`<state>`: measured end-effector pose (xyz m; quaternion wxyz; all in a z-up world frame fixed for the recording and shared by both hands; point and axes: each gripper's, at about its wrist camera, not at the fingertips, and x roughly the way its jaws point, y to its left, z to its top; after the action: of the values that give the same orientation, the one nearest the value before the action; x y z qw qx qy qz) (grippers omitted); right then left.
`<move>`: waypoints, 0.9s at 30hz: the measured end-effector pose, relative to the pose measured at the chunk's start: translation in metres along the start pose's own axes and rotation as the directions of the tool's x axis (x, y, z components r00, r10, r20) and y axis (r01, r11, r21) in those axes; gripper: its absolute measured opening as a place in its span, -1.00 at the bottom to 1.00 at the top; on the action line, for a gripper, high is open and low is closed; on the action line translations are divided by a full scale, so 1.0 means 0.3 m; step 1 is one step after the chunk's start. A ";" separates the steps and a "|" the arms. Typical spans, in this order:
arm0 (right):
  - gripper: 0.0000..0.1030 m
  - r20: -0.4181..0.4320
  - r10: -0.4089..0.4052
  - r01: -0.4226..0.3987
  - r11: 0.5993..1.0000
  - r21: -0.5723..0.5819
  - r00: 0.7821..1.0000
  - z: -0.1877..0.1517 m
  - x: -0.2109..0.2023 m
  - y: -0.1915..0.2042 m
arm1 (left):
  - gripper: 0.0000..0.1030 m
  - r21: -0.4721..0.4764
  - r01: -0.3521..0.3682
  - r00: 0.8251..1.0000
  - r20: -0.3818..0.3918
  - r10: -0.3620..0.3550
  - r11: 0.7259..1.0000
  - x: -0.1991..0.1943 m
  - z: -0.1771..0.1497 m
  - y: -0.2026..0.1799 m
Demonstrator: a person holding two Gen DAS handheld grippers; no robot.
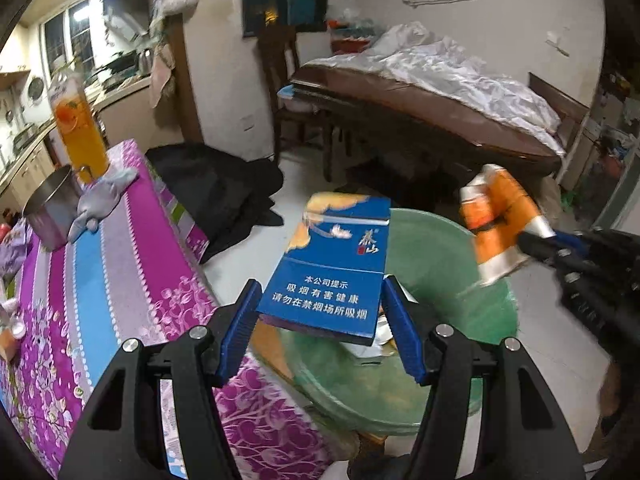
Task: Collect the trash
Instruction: 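Open both grippers to drop the box and carton into the green bin, then move both tools back over the table toward the white cloth items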
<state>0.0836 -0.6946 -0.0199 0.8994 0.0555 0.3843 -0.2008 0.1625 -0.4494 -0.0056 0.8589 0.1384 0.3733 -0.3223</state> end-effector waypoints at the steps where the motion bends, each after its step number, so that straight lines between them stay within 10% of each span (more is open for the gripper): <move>1: -0.77 -0.009 -0.003 0.003 1.000 -0.001 1.000 -0.001 0.010 -0.014 | 0.14 -0.010 -0.002 1.000 -0.007 0.002 1.000 0.008 0.000 0.012; 5: -0.77 -0.027 -0.007 0.006 1.000 -0.004 1.000 -0.007 0.030 -0.042 | 0.09 -0.025 -0.002 1.000 -0.019 0.002 1.000 0.014 0.002 0.029; 8: -0.77 -0.035 0.002 -0.002 1.000 -0.001 0.999 -0.015 0.041 -0.039 | -0.30 -0.016 0.012 0.999 -0.029 -0.013 1.000 0.019 0.003 0.011; 27: -0.26 0.101 0.032 -0.031 0.999 -0.017 0.994 0.006 -0.118 0.060 | 0.09 -0.028 -0.011 1.000 0.002 0.011 1.000 -0.031 0.001 0.042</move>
<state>0.0700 -0.6674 0.0055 0.9211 0.0443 0.3390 -0.1862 0.1662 -0.4357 0.0012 0.8627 0.1282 0.3762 -0.3126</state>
